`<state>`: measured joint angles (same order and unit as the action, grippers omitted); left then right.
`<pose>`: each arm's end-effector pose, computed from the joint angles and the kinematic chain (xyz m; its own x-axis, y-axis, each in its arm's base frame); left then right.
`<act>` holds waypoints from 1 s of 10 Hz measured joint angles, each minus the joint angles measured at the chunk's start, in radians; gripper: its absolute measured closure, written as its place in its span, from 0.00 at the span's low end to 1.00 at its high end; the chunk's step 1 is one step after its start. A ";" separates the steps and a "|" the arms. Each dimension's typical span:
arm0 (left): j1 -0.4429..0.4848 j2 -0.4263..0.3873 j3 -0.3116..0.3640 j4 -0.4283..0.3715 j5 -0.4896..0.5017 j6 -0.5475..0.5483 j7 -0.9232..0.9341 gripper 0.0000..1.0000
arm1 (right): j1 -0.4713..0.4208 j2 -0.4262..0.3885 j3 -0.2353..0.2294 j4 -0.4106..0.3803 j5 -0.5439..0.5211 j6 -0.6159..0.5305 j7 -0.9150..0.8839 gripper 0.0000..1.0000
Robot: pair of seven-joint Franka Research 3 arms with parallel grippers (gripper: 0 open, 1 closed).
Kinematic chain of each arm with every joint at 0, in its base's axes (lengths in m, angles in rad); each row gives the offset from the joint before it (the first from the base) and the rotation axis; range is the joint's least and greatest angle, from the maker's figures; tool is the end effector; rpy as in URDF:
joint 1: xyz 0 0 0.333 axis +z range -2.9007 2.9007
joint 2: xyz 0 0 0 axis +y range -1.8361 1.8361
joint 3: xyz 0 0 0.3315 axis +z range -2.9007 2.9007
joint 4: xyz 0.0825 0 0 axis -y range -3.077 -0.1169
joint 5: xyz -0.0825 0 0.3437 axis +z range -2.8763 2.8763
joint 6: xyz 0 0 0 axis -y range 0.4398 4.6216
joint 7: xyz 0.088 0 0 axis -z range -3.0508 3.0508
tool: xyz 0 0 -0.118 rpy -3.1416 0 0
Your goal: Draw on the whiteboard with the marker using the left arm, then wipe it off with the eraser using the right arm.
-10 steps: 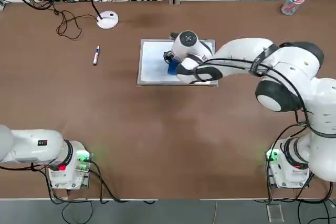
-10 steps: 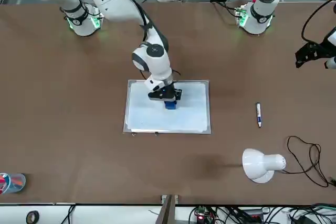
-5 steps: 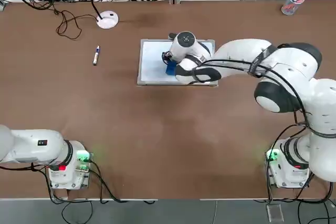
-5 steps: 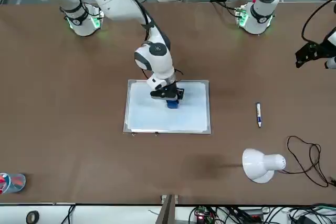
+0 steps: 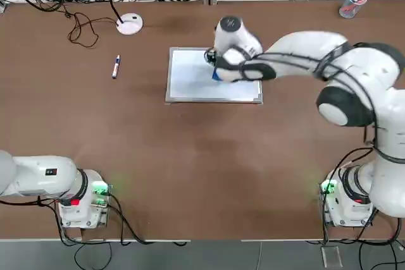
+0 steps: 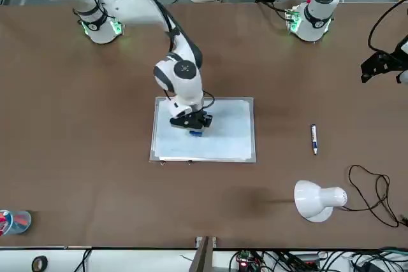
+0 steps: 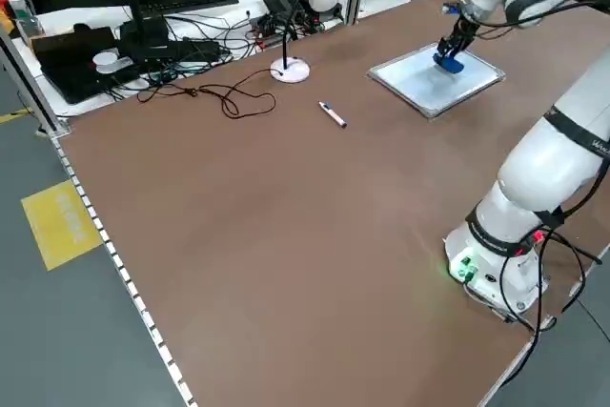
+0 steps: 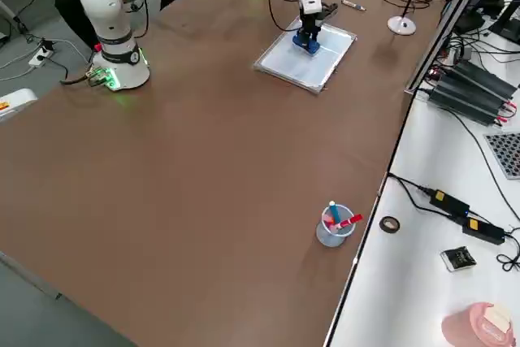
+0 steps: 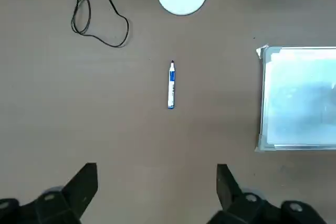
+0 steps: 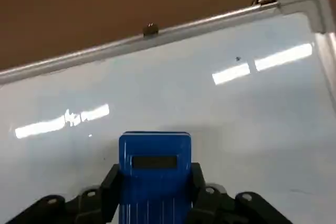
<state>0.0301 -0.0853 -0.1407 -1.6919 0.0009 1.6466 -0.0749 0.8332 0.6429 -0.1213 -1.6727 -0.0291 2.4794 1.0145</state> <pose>0.4899 -0.0576 0.6256 0.9986 -0.0356 0.0400 -0.0353 -0.9993 -0.0099 0.5066 0.4532 0.2770 0.9532 -0.2522 0.1665 -0.2401 -0.9666 -0.0898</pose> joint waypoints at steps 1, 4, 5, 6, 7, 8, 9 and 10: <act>0.000 0.000 0.000 0.000 0.000 0.000 0.000 0.00 | -0.043 -0.031 0.030 0.000 0.000 -0.032 -0.026 0.44; 0.000 0.000 0.000 0.000 0.000 0.000 0.000 0.00 | -0.137 -0.088 0.075 -0.022 0.001 -0.079 -0.133 0.44; 0.000 0.000 0.000 0.000 0.000 0.000 0.000 0.00 | -0.161 -0.090 0.076 -0.032 0.001 -0.078 -0.162 0.44; 0.000 0.000 0.000 0.000 0.000 0.000 0.000 0.00 | -0.180 -0.089 0.076 -0.041 0.000 -0.071 -0.182 0.44; 0.000 0.000 0.000 0.000 0.000 0.000 0.000 0.00 | -0.194 -0.087 0.076 -0.049 -0.001 -0.053 -0.195 0.44; 0.000 0.000 0.000 0.000 0.000 0.000 0.000 0.00 | -0.200 -0.085 0.076 -0.057 -0.001 -0.029 -0.203 0.44; 0.000 0.000 0.000 0.000 0.000 0.000 0.000 0.00 | -0.200 -0.081 0.078 -0.069 -0.001 -0.003 -0.205 0.44; 0.001 0.000 0.000 0.000 0.000 0.000 0.000 0.00 | -0.199 -0.076 0.083 -0.082 -0.001 0.016 -0.205 0.44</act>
<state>0.0308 -0.0853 -0.1405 -1.6919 0.0009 1.6466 -0.0749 0.6343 0.5668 -0.0387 -1.7549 -0.0302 2.4959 0.8093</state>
